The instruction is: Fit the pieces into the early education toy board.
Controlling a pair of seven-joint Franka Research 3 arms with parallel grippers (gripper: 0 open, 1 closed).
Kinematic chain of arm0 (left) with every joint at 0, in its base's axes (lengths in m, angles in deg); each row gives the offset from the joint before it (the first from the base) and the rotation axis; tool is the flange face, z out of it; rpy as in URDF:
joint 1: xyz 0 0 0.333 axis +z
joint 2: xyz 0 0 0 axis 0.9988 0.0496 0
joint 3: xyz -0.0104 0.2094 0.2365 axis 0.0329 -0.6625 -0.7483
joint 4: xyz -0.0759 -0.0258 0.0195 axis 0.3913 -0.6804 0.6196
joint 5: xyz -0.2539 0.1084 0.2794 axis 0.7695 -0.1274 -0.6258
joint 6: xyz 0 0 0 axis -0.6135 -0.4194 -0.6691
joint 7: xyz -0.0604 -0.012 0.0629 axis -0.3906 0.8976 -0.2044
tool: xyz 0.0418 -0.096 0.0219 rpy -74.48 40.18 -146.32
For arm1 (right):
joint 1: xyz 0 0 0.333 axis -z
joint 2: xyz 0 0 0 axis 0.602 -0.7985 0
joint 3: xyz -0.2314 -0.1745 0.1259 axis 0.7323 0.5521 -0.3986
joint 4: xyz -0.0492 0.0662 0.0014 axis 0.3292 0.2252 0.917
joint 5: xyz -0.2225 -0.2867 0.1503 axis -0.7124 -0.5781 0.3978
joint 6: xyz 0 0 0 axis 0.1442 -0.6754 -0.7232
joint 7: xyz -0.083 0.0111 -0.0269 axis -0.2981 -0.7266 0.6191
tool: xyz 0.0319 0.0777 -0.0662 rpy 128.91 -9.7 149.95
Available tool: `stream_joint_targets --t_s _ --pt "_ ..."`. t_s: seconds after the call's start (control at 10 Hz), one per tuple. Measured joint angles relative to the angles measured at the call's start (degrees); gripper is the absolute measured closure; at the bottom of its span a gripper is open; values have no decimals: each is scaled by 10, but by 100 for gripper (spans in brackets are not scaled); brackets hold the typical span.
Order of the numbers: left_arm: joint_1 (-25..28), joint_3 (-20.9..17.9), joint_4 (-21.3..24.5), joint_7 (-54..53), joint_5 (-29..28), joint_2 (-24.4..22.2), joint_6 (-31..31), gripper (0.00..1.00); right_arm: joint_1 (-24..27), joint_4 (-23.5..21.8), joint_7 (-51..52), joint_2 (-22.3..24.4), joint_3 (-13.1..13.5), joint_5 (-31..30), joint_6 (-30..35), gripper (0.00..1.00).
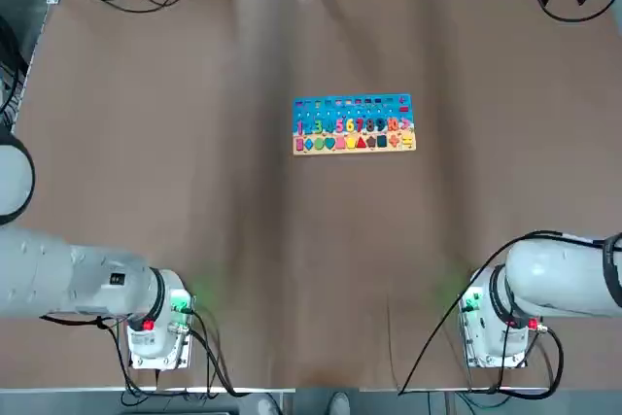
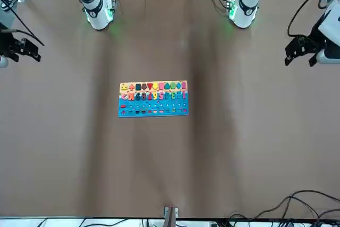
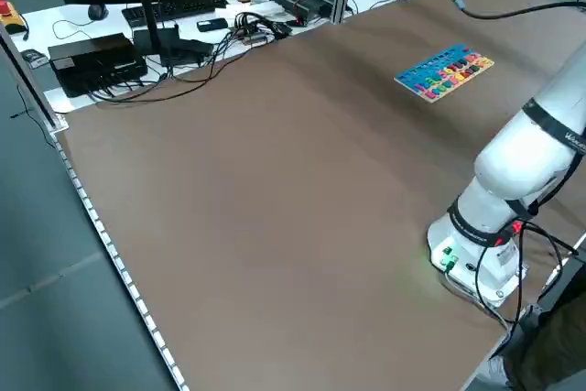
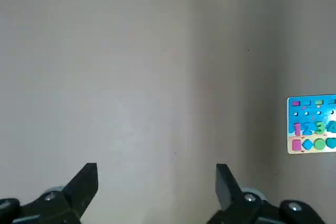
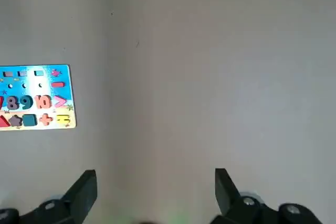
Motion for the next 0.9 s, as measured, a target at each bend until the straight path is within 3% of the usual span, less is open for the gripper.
stream_joint_targets --t_s 0.9 --pt "-13 -18 -14 1 16 22 -33 2 0 0 0 0 0 0 0 1"
